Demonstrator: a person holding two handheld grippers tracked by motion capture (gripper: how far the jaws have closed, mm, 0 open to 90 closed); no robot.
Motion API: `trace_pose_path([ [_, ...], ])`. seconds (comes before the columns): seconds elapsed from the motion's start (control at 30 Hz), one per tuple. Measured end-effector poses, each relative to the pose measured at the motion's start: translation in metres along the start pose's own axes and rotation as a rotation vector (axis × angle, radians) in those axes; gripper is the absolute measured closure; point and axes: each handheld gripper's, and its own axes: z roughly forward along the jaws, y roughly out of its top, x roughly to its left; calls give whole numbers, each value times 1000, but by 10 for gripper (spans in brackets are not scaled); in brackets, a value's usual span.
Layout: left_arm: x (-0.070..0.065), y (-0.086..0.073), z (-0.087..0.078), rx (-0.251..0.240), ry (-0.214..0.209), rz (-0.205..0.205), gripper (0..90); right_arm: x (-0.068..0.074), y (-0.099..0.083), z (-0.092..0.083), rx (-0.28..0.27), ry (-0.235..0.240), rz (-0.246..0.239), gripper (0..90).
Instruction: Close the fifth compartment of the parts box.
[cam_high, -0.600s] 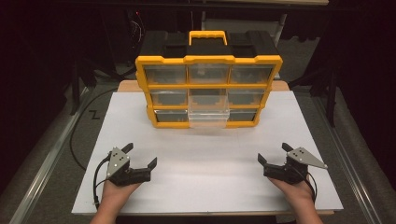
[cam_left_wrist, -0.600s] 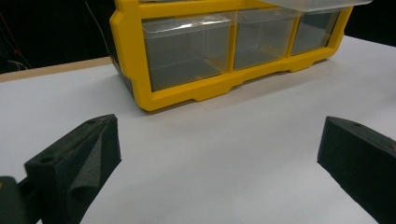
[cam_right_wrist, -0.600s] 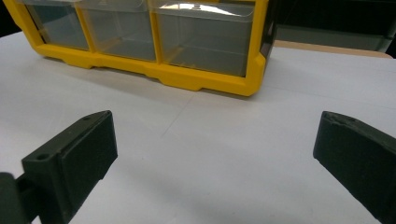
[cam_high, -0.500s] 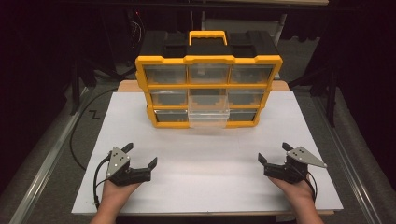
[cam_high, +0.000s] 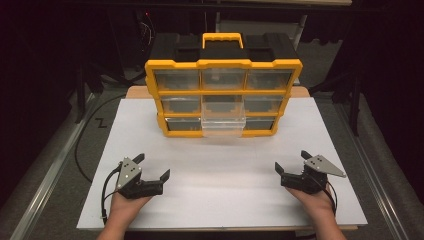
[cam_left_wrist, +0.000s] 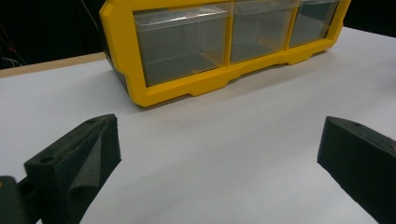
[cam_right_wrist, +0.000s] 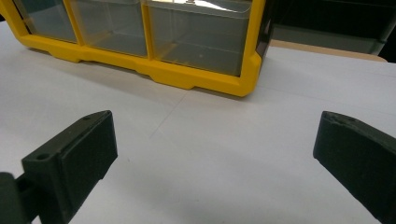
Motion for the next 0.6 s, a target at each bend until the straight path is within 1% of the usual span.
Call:
trace_pose_path([
  [0.17, -1, 0, -1, -11, 7, -1, 1, 5, 1, 6, 5, 14, -8, 10],
  [0.27, 0, 0, -1, -13, 10, -8, 1, 10, 3, 10, 7, 29, -9, 10],
  [0.33, 1, -1, -1, -12, 9, -10, 1, 14, 4, 13, 5, 39, -18, 10],
  [0.4, 0, -1, 0, -14, 10, -11, 1, 17, 4, 16, 10, 53, -14, 10],
  [0.5, 0, -1, 0, -8, 9, -9, 1, 22, 6, 22, 19, 63, -33, 10],
  [0.53, 0, -1, 0, -7, 8, -7, 1, 26, 7, 25, 14, 68, -37, 10],
  [0.6, 0, -1, 0, -7, 8, -3, 1, 27, 7, 27, 14, 71, -40, 10],
])
